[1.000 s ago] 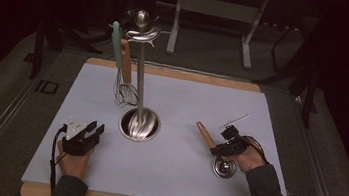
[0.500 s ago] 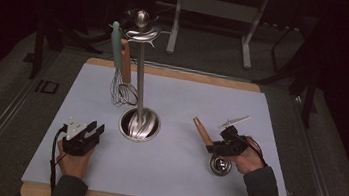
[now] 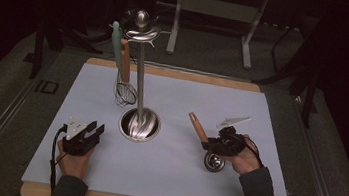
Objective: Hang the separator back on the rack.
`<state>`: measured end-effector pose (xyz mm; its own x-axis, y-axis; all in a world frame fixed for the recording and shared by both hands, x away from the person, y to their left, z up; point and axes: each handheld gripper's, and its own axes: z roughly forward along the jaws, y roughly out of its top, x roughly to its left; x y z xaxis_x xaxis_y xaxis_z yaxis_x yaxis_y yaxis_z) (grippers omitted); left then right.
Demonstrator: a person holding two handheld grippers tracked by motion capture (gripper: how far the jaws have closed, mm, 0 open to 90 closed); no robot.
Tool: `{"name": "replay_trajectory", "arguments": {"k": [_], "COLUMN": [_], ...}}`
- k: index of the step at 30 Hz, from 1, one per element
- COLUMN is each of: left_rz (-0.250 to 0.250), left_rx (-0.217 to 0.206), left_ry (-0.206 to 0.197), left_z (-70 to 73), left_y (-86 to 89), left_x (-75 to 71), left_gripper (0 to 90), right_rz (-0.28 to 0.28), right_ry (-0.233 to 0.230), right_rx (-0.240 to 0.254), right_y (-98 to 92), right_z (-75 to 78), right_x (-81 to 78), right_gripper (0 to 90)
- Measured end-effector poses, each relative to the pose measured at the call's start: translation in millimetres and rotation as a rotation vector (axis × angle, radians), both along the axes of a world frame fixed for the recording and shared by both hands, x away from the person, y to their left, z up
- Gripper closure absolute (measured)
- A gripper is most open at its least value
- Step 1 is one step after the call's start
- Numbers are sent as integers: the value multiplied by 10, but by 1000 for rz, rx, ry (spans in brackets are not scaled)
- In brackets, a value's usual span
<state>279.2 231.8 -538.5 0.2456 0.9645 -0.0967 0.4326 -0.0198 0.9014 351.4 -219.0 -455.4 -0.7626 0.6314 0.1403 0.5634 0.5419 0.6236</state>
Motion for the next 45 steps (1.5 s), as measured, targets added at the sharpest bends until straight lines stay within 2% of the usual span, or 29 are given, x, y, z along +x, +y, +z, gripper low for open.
{"name": "replay_trajectory", "arguments": {"k": [19, 39, 45], "left_rz": [-1, -1, -2], "left_rx": [1, 0, -1], "left_ry": [0, -1, 1], "left_z": [0, -1, -1], "left_y": [-1, -1, -2], "left_x": [1, 3, 4], "left_gripper": [643, 642, 641], "right_rz": [34, 67, 77], "right_ry": [-104, -159, -176], "right_rx": [130, 211, 220], "right_y": [117, 249, 306], "right_z": [136, 273, 319], "right_x": [-92, -152, -160], "right_gripper": [701, 701, 701]}}
